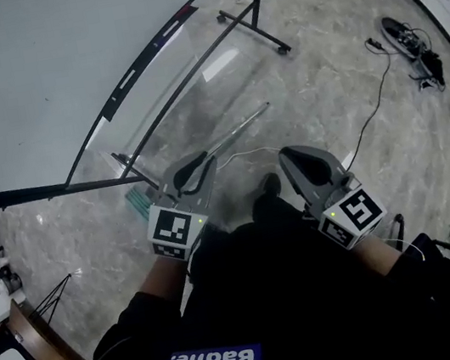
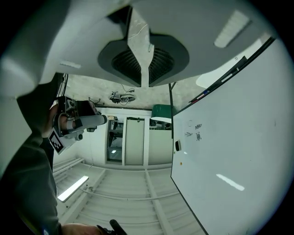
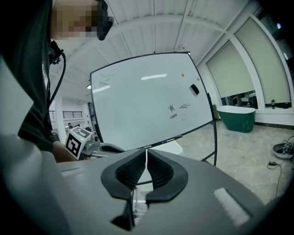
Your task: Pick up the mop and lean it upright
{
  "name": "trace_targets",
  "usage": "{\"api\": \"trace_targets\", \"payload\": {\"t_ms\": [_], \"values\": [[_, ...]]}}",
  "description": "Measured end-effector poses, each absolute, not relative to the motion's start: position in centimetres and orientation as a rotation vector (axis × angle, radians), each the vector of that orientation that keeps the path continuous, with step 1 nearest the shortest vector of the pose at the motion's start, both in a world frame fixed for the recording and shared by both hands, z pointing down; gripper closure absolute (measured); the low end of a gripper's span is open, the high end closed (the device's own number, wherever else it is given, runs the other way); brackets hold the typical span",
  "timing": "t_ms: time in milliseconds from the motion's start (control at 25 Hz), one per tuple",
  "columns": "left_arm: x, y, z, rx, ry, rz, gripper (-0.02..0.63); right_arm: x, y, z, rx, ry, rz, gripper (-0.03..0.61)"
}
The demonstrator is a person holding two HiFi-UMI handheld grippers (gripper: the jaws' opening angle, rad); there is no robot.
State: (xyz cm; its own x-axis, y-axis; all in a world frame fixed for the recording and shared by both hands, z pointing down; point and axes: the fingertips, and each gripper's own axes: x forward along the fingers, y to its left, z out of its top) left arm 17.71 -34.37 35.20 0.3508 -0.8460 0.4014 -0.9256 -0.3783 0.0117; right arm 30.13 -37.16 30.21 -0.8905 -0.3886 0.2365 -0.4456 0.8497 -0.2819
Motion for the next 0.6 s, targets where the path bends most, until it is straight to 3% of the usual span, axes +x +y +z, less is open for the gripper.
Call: {"api": "trace_targets", "payload": {"t_ms": [600], "values": [[23.3,-46.1,43.1,2.325,-1.452,0.811,0.453,37.3,-44.6,35.8,0.668,-2.797,0.716,0.552]]}}
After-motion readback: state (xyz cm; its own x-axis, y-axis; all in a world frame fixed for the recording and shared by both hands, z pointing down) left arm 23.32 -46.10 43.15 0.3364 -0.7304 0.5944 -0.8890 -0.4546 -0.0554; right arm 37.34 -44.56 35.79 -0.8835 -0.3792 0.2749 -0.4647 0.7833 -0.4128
